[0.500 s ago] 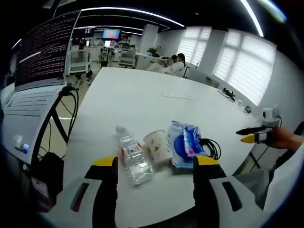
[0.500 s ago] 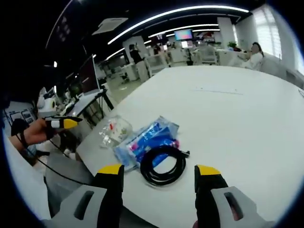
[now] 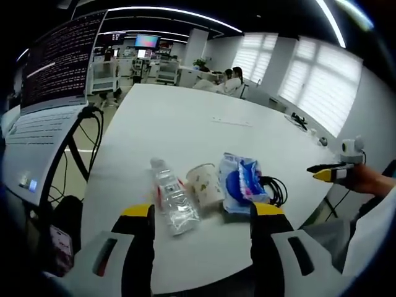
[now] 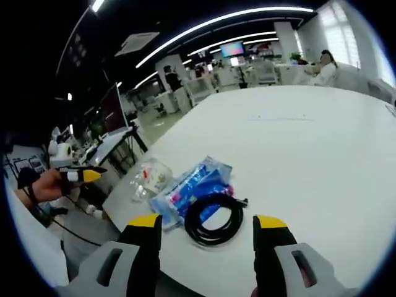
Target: Arrange the tabletop items into an orderly group along one side of the table until the central work area is clear of visible clutter.
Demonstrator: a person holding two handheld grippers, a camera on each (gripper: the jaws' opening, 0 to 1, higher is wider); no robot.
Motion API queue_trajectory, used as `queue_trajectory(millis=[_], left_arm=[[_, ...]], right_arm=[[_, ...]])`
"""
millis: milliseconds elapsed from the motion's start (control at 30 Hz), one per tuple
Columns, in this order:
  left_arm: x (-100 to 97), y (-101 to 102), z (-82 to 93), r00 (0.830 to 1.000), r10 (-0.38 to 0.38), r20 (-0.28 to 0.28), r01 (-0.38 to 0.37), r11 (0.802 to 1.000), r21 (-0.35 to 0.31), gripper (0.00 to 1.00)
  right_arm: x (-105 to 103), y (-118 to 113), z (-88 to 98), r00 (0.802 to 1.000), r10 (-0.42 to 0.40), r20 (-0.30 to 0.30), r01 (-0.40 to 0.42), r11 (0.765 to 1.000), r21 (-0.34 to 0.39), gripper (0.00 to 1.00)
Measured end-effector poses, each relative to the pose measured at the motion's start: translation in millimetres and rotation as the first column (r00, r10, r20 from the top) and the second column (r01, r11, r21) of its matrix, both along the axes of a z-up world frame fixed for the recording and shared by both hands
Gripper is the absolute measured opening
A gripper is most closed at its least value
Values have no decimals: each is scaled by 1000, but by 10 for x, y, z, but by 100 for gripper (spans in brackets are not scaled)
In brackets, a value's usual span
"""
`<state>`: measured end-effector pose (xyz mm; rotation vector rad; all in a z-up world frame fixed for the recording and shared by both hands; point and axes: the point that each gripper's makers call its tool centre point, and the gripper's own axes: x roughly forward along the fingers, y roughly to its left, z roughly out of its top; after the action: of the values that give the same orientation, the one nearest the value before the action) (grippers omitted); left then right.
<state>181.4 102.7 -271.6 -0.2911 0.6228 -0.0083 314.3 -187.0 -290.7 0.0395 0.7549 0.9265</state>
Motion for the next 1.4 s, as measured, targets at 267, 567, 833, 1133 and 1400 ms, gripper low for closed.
queue_trajectory(millis=[267, 567, 833, 1133, 1400], left_arm=[[57, 9, 8, 1000, -2, 4, 2, 1000, -5, 61], [121, -53, -35, 1000, -16, 9, 16, 999, -28, 60], [155, -66, -68, 1000, -26, 8, 26, 999, -39, 59], [102, 11, -133, 1000, 6, -9, -6, 998, -58, 56], [125, 8, -143, 1000, 26, -12, -27, 997, -67, 54]], right_arm=[[-3, -41, 14, 1000, 2, -1, -2, 1000, -10, 60], [6, -163, 34, 1000, -25, 9, 25, 1000, -19, 61], [-80, -206, 7, 999, -37, -5, 37, 999, -32, 61], [-72, -179, 28, 1000, -30, -5, 29, 999, -34, 60], [-62, -169, 42, 1000, -14, -6, 14, 999, -38, 60]])
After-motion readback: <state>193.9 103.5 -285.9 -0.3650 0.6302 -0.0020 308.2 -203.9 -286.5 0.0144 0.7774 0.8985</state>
